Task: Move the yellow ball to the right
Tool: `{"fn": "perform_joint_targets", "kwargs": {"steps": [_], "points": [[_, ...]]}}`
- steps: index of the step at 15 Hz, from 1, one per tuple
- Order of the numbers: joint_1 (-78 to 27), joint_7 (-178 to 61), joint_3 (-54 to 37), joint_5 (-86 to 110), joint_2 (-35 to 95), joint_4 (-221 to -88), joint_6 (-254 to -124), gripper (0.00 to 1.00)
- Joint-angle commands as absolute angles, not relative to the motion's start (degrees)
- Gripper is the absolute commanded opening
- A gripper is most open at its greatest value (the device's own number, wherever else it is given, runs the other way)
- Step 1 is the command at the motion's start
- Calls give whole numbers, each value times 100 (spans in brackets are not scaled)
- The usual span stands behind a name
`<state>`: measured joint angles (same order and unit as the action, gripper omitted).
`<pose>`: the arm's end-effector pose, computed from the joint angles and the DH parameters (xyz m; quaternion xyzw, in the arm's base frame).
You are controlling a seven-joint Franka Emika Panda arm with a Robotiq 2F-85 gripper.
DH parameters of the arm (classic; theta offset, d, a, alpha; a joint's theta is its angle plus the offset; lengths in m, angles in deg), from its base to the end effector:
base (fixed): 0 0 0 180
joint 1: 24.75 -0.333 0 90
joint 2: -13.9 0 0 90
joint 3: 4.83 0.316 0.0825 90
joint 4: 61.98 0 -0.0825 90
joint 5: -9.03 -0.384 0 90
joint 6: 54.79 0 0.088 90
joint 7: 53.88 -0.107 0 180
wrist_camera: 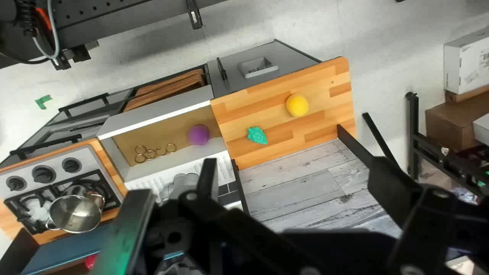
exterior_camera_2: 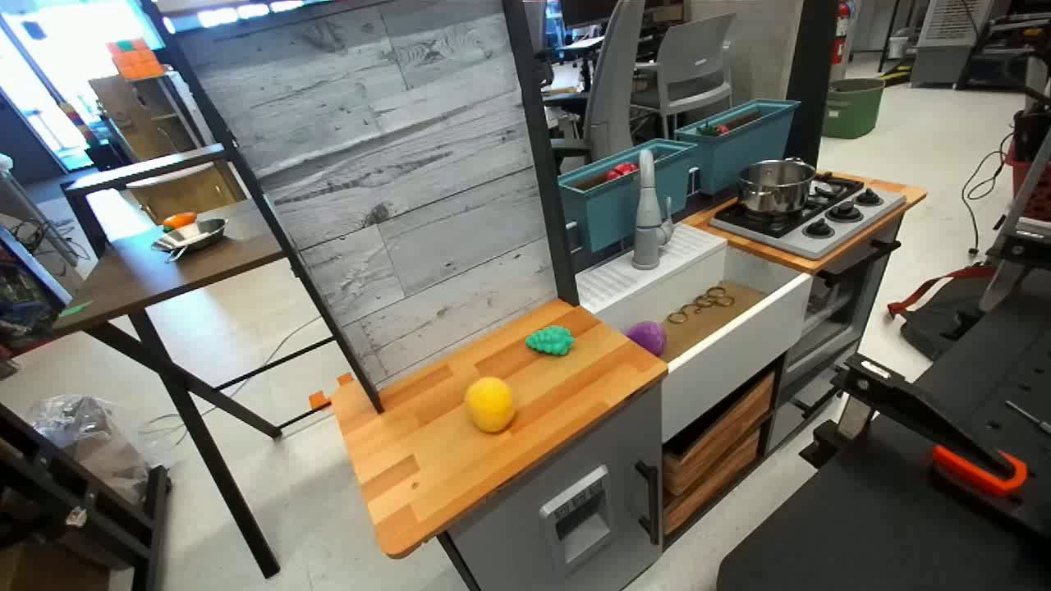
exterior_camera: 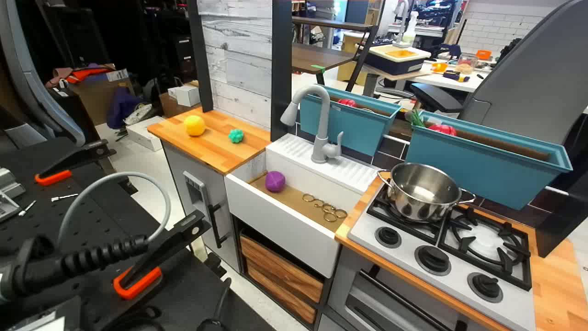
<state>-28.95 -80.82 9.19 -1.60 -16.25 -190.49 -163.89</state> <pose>0.3853 0.1585 0.5771 -0.9897 0.1087 -0.0709 0.0596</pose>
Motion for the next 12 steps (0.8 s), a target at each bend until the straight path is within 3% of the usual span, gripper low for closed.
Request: {"fn": "perform_joint_targets", "kwargs": {"steps": [1,12], "points": [[-2919,-8093,899,-146,-1618,-19037,-16381,100],[-2958,-7949,933,-141,-1201,-18831,-16347,100]]}}
